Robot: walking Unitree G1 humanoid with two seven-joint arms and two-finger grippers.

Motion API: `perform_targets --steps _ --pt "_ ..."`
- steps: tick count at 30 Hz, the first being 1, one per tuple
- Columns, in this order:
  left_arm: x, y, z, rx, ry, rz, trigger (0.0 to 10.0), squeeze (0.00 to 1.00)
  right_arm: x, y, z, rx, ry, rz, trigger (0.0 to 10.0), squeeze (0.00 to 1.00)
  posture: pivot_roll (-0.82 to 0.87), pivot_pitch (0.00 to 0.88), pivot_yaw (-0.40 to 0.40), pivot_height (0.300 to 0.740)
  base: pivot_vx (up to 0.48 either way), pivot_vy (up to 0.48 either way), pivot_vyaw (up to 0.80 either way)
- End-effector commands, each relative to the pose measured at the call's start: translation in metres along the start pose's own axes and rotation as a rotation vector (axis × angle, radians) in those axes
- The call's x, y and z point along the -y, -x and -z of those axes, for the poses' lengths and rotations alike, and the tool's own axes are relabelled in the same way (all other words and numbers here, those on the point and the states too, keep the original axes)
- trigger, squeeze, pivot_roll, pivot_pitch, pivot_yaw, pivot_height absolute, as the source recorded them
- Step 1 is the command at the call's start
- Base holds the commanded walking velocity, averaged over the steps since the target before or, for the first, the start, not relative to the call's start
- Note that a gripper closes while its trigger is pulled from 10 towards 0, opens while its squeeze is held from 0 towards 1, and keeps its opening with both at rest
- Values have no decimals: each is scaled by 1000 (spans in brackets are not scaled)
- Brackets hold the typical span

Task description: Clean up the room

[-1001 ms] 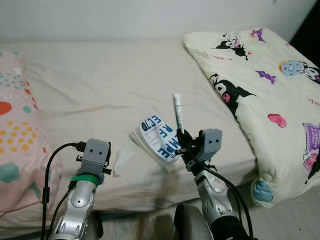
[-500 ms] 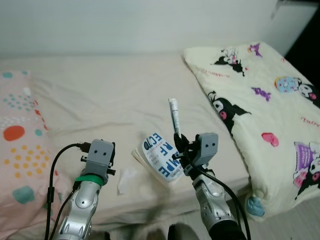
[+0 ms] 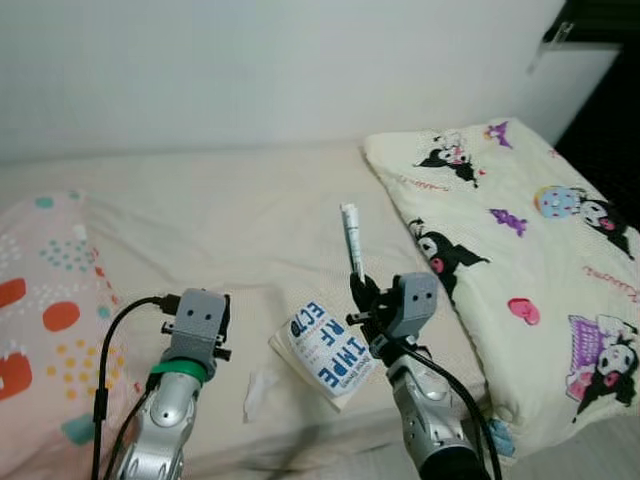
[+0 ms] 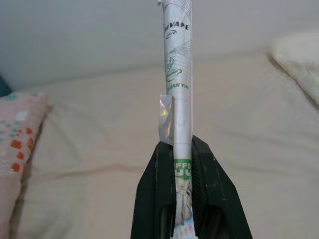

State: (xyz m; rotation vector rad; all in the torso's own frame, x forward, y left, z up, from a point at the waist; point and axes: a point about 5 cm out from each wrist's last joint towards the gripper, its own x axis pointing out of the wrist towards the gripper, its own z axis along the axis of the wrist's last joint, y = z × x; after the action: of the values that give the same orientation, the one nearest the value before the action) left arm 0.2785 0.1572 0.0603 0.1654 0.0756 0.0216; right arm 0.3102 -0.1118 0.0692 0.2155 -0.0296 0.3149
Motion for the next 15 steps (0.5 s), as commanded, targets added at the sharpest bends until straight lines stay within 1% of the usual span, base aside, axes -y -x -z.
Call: perform_targets --steps 1,2,3,4,6,11,15 --pt "-5 7 19 -89 32 -27 10000 0 5 8 16 -79 -40 46 10000 0 35 0 -20 740 0 0 0" --pt "-8 8 26 -121 63 -56 10000 0 8 10 21 -113 -29 73 10000 0 35 0 -20 740 0 0 0" --pt "-8 8 26 -121 63 -56 10000 0 8 10 21 -113 -29 73 10000 0 35 0 -20 740 0 0 0" --pt "-11 10 33 -147 74 -75 10000 0 11 13 26 -145 -13 92 10000 0 31 0 -19 740 0 0 0" --pt "-11 13 41 -179 64 -83 10000 0 14 18 33 -189 11 114 10000 0 28 0 -21 740 0 0 0" --pt "-6 16 41 -175 50 -69 10000 0 15 26 43 -241 24 109 10000 0 29 0 -26 740 0 0 0" --pt "-3 17 40 -167 52 -64 10000 0 14 28 46 -257 30 94 10000 0 29 2 -27 740 0 0 0"
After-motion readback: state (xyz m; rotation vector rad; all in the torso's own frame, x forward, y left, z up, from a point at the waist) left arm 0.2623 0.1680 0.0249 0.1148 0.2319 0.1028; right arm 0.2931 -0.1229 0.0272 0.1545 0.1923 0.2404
